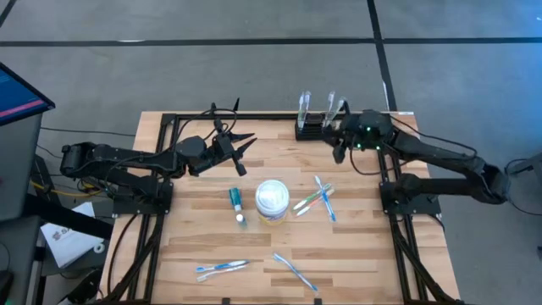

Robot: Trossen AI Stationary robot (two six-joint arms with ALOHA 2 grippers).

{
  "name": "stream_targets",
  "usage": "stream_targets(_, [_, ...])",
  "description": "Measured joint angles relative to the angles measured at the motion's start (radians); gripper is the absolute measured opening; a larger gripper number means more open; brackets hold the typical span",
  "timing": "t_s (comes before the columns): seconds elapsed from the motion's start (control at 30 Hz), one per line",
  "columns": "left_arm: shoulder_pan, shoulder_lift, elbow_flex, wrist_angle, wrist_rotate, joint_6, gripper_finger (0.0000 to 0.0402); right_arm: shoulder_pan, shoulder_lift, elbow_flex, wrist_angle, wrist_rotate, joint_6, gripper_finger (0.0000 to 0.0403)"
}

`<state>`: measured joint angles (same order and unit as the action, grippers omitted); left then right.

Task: Pick & Place toothbrushing station
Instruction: Put the top right blue toothbrush into the black mesh organizer

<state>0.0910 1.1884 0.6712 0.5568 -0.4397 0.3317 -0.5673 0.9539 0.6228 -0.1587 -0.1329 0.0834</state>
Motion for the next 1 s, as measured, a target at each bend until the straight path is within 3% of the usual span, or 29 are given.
stream_targets(0.53, [0.0,0.0,0.0,-0.001,0.0,0.0,0.0057,0.352,0.017,0.0,-0.334,0.002,0.386,0.0116])
stream_targets(1.0, [0.0,0.0,0.0,-0.003,0.0,0.0,0.0057,0.652,0.169,0.001,-0.385,0.055,0.732,0.0116])
